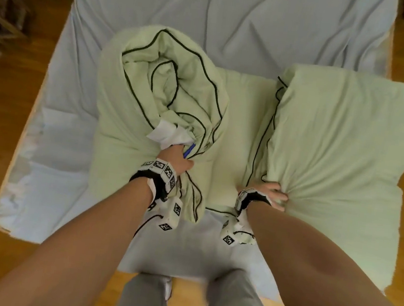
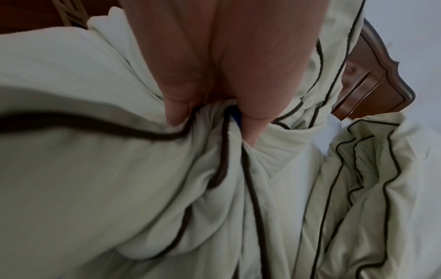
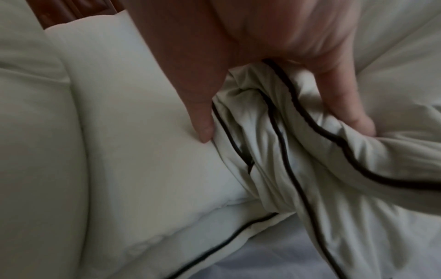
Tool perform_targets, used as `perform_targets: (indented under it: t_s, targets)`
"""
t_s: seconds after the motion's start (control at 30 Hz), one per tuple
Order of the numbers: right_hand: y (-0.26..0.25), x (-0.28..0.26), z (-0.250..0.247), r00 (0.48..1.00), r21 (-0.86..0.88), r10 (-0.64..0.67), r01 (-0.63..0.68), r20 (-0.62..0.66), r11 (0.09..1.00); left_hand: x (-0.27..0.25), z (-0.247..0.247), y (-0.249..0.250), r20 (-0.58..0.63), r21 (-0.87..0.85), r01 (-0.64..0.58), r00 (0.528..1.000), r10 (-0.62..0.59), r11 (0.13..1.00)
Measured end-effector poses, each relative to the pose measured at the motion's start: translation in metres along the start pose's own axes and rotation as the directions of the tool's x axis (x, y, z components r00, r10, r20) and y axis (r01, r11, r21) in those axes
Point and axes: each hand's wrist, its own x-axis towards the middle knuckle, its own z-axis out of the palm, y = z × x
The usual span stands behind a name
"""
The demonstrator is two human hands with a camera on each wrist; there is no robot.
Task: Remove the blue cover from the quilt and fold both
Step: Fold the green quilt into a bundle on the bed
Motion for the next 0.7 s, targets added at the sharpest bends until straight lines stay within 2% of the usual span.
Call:
perform_targets:
  t_s: [0.03,0.13,0.17,0.2,0.27,0.33,0.4,0.53,0.63,0.7]
  targets:
    - [-0.001,-0.002,-0.009,0.996,0.027,-0.081,0.08,0.036,0.996,0.005,0.002,-0.002,0.011,-0.008,-0.006,1.0,0.006,1.0]
    - [-0.005,0.002,-0.021,0.996,0.076,-0.027,0.021,0.08,0.997,0.022,0.01,-0.007,0.023,-0.02,-0.026,0.999,0.026,0.999]
    - [0.002,0.002,-0.022,1.0,-0.011,-0.029,0.029,0.009,1.0,0.026,0.012,-0.008,0.026,-0.018,-0.029,0.999,0.03,0.999]
    - [0.006,0.008,-0.015,0.998,-0.105,0.011,-0.018,-0.064,0.994,0.028,0.015,-0.007,0.03,-0.008,-0.032,0.999,0.033,0.999]
    - [0.013,0.011,-0.021,0.99,-0.029,0.006,-0.01,-0.138,1.0,0.033,0.02,-0.009,0.028,0.005,-0.053,0.998,0.053,0.999]
    - [0.017,-0.004,-0.035,0.991,0.02,-0.044,0.047,-0.13,0.999,0.032,0.02,-0.012,0.037,-0.018,-0.06,0.997,0.061,0.998]
    - [0.013,-0.027,-0.053,0.986,0.028,-0.151,0.153,-0.075,0.988,0.028,0.008,-0.014,0.045,-0.05,-0.064,0.997,0.066,0.997]
    - [-0.012,-0.102,-0.098,0.963,-0.07,-0.258,0.252,-0.08,0.965,0.007,-0.038,-0.025,0.051,-0.042,-0.079,0.995,0.081,0.996]
    - [-0.051,-0.169,-0.108,0.918,-0.043,-0.392,0.39,-0.054,0.92,-0.013,-0.088,-0.039,0.043,-0.084,-0.074,0.996,0.078,0.994]
    - [-0.08,-0.204,-0.095,0.871,-0.064,-0.491,0.489,-0.017,0.87,-0.022,-0.125,-0.055,0.026,-0.093,-0.083,0.996,0.086,0.992]
